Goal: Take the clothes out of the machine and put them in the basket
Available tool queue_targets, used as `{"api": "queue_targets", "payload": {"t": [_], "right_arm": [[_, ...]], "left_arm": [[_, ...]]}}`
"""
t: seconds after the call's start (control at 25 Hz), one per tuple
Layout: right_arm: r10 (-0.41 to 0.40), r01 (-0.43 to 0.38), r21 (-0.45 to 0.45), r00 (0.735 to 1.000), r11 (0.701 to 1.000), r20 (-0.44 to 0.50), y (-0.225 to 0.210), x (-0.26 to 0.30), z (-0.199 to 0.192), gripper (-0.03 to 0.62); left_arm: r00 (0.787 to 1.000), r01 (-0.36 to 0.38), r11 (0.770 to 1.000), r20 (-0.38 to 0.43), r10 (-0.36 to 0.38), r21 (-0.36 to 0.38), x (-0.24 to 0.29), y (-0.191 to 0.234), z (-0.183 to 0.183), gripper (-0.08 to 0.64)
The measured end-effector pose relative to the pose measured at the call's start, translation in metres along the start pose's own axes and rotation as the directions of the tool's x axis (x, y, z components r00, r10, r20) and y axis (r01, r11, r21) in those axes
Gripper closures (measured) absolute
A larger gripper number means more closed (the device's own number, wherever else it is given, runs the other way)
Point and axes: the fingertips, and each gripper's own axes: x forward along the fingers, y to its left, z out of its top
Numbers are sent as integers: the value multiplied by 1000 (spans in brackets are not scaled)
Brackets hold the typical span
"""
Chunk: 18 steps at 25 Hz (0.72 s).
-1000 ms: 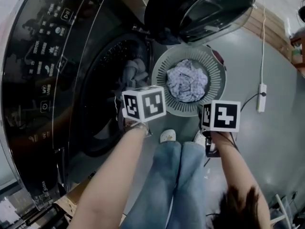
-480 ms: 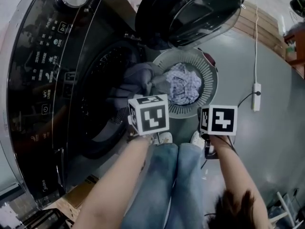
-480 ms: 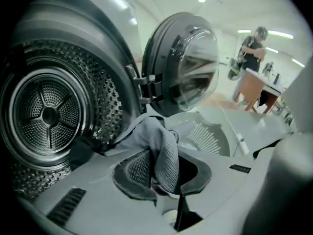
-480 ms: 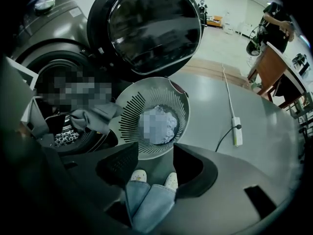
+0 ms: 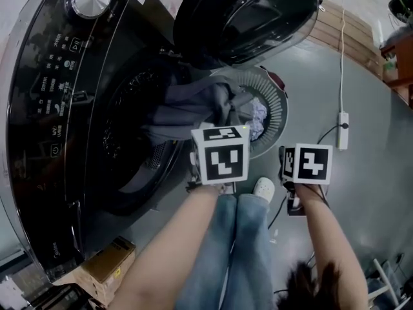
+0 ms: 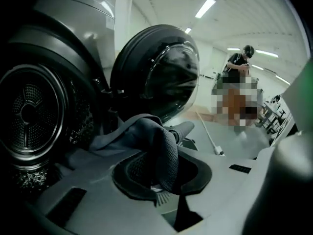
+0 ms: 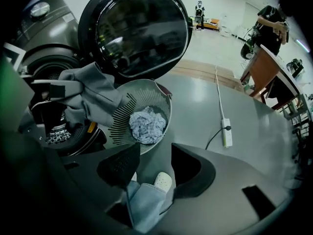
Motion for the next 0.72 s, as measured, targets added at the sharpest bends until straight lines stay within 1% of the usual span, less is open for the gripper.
{"api": "queue_targets", "payload": {"t": [0.08,0.2,0.28,0.4,0.48,0.52,0.56,0.6,0.64,0.68,0.72], "right_arm": [[0,0,13,1000,1000,2,-5,-1,1,393],[6,-6,23,1000,1000,4,-7,-1,1,396],[11,-11,21,1000,1000,4,-7,1,2,397],[20,-21,23,1000,1000,18,-7,4,4,399],[26,-26,23,999,999,32,-6,5,7,402],[27,-28,22,999,999,34,-6,6,8,405],[28,-29,20,999,999,35,-5,7,9,405],[29,-30,18,999,999,35,-4,8,10,407],[29,-30,15,999,999,36,-3,9,10,407],[29,-29,13,999,999,36,-2,10,11,407],[27,-27,11,999,1000,35,-2,10,11,408]], "left_arm": [[999,38,999,8,-38,0,2,-15,3,494],[996,87,995,11,-88,38,6,-36,5,494],[995,103,993,-6,-103,53,13,-42,2,494],[992,107,992,-67,-103,70,25,-42,-10,492],[990,89,990,-116,-77,107,33,-40,-21,483],[989,79,988,-136,-61,131,36,-38,-26,467],[987,73,986,-151,-51,148,39,-37,-31,431],[986,72,985,-161,-46,155,42,-35,-35,356],[985,71,986,-167,-45,150,44,-34,-38,242],[985,67,988,-170,-43,142,46,-31,-41,151],[984,61,989,-172,-37,135,47,-28,-43,122]]}}
